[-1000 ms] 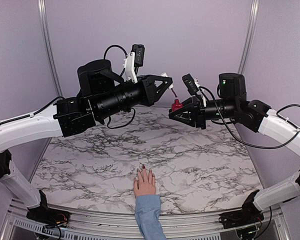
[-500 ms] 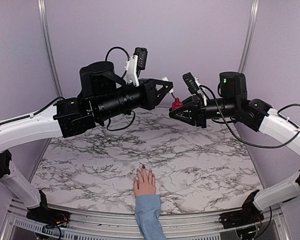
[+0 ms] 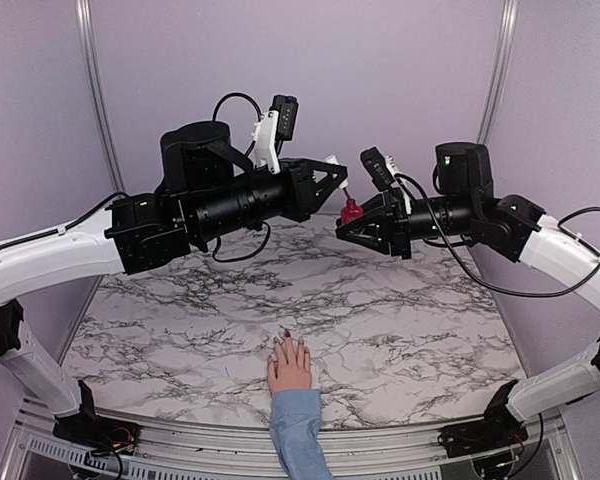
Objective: Paint the nails
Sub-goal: Paint the nail with the hand.
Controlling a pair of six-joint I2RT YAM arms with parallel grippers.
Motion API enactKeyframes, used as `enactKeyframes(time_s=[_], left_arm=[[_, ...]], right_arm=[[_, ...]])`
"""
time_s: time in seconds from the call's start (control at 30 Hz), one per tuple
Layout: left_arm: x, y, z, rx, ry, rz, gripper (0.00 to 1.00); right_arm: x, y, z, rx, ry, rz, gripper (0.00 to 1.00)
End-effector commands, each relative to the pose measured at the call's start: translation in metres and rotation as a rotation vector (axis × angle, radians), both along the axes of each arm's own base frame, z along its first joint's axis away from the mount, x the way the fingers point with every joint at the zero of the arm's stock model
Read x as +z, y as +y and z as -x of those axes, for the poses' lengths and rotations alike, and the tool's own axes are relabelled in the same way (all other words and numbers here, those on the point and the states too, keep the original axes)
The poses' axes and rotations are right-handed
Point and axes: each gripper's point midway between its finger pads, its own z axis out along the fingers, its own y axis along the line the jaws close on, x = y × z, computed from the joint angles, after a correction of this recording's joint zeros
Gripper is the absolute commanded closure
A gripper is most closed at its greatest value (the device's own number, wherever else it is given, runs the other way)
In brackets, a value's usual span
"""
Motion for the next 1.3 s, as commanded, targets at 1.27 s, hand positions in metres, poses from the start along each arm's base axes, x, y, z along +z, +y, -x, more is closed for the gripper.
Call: enactKeyframes(time_s=[1.27], left_arm=[[-0.015,-0.022,0.019,-0.162,-0.033,-0.193,0.73]], right_arm=[[0.020,0.001,0.005,0.018,-0.059,-0.025,1.00]])
